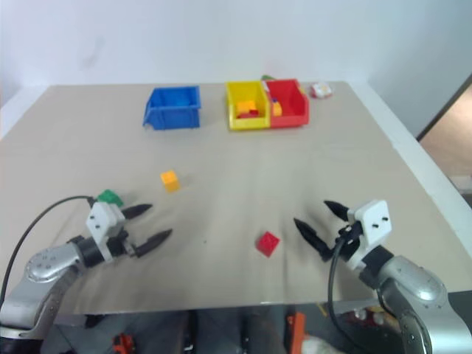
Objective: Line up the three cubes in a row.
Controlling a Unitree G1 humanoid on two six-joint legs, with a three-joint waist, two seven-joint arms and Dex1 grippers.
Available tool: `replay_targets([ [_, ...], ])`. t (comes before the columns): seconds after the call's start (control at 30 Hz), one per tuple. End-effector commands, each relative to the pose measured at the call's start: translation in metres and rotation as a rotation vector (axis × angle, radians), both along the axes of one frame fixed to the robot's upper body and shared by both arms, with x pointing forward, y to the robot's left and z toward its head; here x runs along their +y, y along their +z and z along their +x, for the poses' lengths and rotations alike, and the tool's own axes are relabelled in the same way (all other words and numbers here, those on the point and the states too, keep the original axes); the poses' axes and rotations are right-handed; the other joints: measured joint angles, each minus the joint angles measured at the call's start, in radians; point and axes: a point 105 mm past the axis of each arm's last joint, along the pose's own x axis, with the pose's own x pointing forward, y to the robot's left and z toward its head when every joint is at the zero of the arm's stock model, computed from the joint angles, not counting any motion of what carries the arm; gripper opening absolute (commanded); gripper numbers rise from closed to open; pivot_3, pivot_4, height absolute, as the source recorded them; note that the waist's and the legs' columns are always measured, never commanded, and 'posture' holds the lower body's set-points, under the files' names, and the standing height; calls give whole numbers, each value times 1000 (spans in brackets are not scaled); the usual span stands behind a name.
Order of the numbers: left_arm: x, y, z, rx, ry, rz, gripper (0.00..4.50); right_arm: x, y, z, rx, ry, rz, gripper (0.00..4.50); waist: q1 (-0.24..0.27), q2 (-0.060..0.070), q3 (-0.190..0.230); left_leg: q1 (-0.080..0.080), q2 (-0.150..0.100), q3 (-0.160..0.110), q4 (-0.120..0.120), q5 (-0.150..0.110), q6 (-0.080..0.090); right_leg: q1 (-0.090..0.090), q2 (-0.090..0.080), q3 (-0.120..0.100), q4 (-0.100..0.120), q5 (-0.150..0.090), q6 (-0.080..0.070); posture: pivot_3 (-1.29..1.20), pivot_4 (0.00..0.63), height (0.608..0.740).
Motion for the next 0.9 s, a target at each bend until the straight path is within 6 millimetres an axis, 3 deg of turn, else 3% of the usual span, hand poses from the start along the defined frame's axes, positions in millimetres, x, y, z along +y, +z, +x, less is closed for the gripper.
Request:
replay_targets([
  [0.03, -1, 14, 2, -64, -15, -18, 4457, 4, 14, -1, -54, 18, -3, 4500, 0, 0, 0, 0, 0, 0, 0, 0, 0, 0, 0, 0, 0, 0, 0, 0, 150, 740],
  [0.23, 1, 27, 2, -123, -38, -88, 4457, -6, 12, 8, -17, -30, 52, 4500, 0, -1, -1, 0, 2, 5, 1, 0, 0, -1, 1, 4, 0, 2, 0, 0, 150, 740],
  [0.53, 6, 23, 2, -110, -43, -80, 4457, -13, 7, 6, -17, -22, -21, 4500, 0, -1, -1, 0, 1, 6, 1, 0, 0, -2, 2, 5, 0, 2, 0, 0, 150, 740],
  [0.67, -15, 21, -20, -77, -240, -57, 4457, 12, 13, -3, -44, 155, -148, 4500, -2, -1, -1, 0, 1, 7, 1, 0, 0, -2, 2, 5, 0, 2, 0, 0, 150, 740],
  [0.9, -38, 15, -44, -7, -467, 0, 4457, 47, 21, -11, -5, 340, -84, 4500, -2, -2, -1, 1, 4, 7, 0, 0, 0, -3, 2, 5, 0, 3, -2, 0, 150, 740],
])
